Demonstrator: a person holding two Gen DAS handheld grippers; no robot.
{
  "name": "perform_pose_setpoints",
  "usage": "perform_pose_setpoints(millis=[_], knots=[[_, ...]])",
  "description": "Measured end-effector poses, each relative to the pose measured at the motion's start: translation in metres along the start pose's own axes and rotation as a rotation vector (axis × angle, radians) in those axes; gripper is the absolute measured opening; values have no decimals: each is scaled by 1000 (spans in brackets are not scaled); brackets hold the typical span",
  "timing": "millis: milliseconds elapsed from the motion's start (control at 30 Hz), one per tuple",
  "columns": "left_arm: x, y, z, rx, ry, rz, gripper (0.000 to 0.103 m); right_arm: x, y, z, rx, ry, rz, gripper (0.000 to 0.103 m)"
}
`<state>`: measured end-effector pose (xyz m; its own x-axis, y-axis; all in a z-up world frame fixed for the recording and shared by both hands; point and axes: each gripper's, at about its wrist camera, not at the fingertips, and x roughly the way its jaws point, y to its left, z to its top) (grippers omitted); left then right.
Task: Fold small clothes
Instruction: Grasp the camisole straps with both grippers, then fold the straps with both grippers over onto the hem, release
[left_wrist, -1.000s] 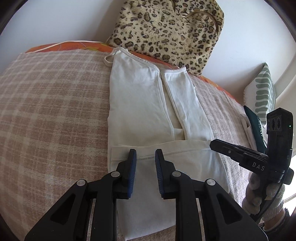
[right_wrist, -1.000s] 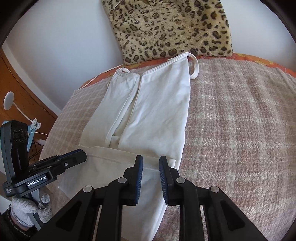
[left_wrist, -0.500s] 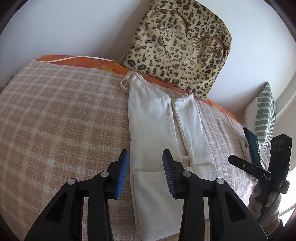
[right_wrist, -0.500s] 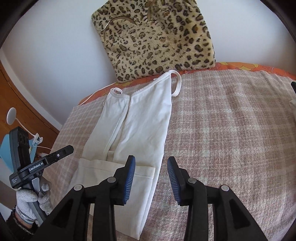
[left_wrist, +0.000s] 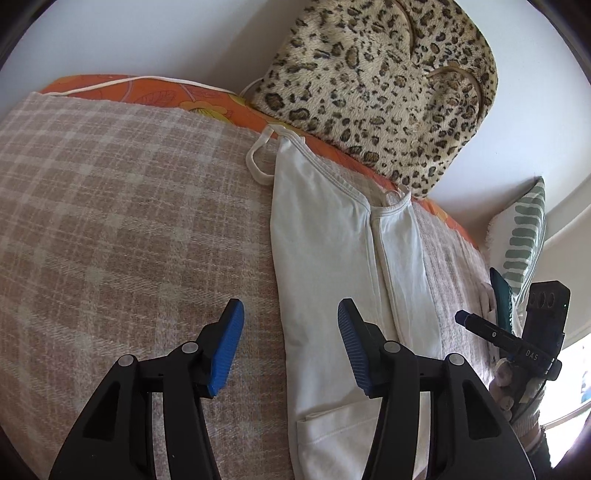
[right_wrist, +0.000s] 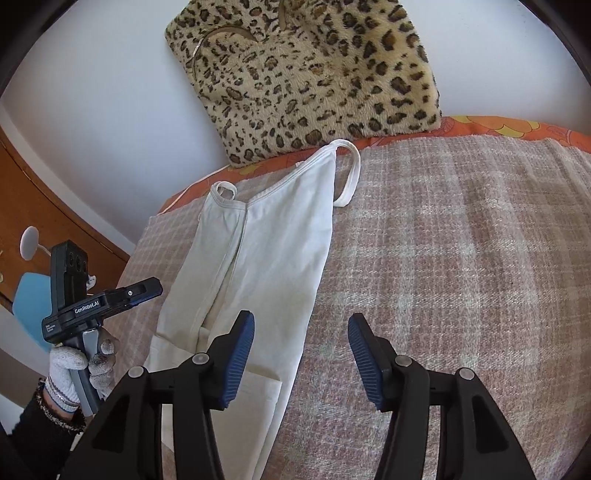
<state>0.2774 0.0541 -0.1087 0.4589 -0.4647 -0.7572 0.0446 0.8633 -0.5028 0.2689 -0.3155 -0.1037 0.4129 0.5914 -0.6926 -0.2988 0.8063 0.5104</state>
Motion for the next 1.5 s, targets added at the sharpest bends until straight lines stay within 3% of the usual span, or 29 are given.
perform_pose_setpoints(millis=[100, 500, 800, 1033, 1133, 1200, 1333, 1500], knots=[[7, 7, 11, -19, 0, -45, 52, 12, -15, 10, 41, 25, 68, 57], [41, 19, 64, -46, -18, -150, 52, 56, -41, 64, 76, 60, 194, 52], [64, 18, 100, -92, -11, -188, 52, 80, -46, 107, 82, 57, 202, 51], [73, 14, 114, -91, -24, -163, 49, 102, -38, 131, 67, 65, 193, 48], [76, 13, 118, -85, -28, -146, 33, 107, -38, 137, 76, 65, 184, 35], [76, 12, 120, -74, -37, -135, 15, 108, -37, 139, 78, 62, 193, 27], [71, 12, 122, -74, -63, -146, 8, 106, -31, 141, 68, 48, 166, 9], [57, 3, 122, -46, -92, -167, 8, 95, -23, 144, 59, 16, 167, 6]])
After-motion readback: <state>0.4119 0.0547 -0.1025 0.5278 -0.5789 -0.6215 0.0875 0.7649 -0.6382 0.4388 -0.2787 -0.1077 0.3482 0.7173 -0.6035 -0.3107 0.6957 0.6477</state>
